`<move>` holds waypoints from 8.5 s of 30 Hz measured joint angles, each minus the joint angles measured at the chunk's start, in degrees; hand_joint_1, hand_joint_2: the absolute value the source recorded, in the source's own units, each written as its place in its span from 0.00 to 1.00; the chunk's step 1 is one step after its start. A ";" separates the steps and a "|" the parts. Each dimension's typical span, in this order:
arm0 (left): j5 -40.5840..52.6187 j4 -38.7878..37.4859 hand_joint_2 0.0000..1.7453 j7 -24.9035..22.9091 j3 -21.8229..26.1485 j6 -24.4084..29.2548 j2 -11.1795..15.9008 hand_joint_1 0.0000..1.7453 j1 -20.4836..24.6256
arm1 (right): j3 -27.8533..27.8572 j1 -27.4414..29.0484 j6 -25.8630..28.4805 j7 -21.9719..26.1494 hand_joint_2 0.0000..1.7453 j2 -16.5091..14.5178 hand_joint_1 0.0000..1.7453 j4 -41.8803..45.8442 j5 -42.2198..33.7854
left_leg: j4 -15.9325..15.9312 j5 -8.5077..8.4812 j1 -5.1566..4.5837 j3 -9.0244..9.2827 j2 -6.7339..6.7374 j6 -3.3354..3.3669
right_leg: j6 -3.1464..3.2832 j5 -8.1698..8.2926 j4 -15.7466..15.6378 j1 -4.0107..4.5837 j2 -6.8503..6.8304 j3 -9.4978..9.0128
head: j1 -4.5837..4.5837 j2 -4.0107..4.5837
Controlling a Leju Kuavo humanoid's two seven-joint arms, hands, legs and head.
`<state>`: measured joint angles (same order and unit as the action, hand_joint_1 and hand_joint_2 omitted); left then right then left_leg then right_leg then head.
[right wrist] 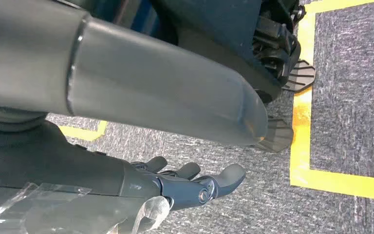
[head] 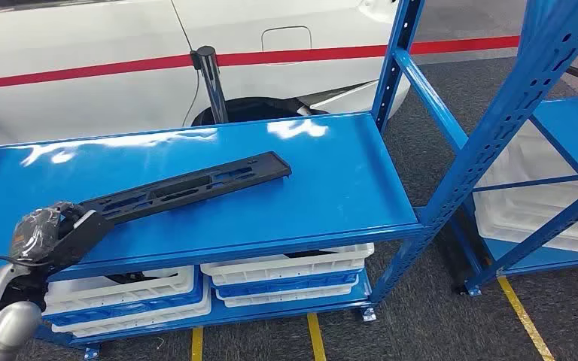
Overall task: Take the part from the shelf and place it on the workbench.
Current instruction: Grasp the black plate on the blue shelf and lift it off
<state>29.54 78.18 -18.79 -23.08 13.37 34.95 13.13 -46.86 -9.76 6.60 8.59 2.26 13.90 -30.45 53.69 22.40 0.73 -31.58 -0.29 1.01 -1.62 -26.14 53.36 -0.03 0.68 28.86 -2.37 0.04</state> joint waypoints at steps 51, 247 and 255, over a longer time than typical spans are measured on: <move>-5.97 40.74 1.00 -5.83 8.15 14.61 -0.28 1.00 13.73 | 0.00 0.64 1.17 0.75 0.00 0.29 0.00 -0.04 -1.33 | 0.19 0.08 -0.14 -0.44 0.02 0.11 | -0.08 0.05 -0.03 -0.16 0.03 0.27 | -0.01 0.00; 22.52 8.96 1.00 -18.56 5.03 5.98 -0.57 1.00 -22.49 | -0.16 3.44 3.05 2.42 0.00 2.10 0.00 -0.96 -8.50 | -0.09 1.83 -0.33 1.55 0.32 1.56 | -0.40 -8.55 16.20 -0.47 -0.45 7.52 | 0.11 0.00; 21.43 8.96 1.00 -19.31 4.22 5.81 0.15 1.00 -21.87 | -0.79 3.47 2.99 2.40 0.00 2.06 0.00 -0.96 -8.66 | 0.53 2.53 -0.71 2.01 0.06 -0.15 | -0.20 -2.02 2.89 -1.26 -0.27 0.60 | 0.07 -0.01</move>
<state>50.96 87.14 -38.10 -18.86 19.17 35.10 -8.74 -47.65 -6.29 9.60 10.99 4.32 12.94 -39.11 54.21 24.94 0.02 -29.57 -0.23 0.86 -1.82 -28.16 56.24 -1.29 0.41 29.46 -2.30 0.04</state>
